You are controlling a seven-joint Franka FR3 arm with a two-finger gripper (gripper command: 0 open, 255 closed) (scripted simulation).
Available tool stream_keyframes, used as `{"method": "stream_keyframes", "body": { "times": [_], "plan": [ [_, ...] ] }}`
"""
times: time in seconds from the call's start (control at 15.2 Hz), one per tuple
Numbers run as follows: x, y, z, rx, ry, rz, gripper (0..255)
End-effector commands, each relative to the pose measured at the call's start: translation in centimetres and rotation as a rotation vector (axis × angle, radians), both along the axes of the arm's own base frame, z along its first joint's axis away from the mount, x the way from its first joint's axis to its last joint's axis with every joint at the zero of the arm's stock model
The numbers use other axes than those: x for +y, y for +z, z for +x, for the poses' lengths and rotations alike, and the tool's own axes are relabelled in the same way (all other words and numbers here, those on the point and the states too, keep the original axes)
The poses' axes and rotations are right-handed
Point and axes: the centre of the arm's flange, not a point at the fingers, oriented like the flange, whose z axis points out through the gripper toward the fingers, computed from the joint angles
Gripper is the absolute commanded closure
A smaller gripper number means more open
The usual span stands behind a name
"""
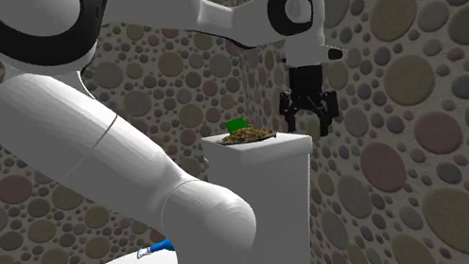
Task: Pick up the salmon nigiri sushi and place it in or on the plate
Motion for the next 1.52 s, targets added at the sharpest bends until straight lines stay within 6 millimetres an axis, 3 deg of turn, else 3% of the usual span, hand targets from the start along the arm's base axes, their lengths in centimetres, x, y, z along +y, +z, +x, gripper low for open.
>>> {"method": "stream_keyframes", "body": {
  "times": [0.0,1.45],
  "plan": [
    [0.0,0.0,0.0,0.000,0.000,0.000,0],
    [28.3,3.3,8.8,-0.016,-0.010,-0.059,0]
  ]
}}
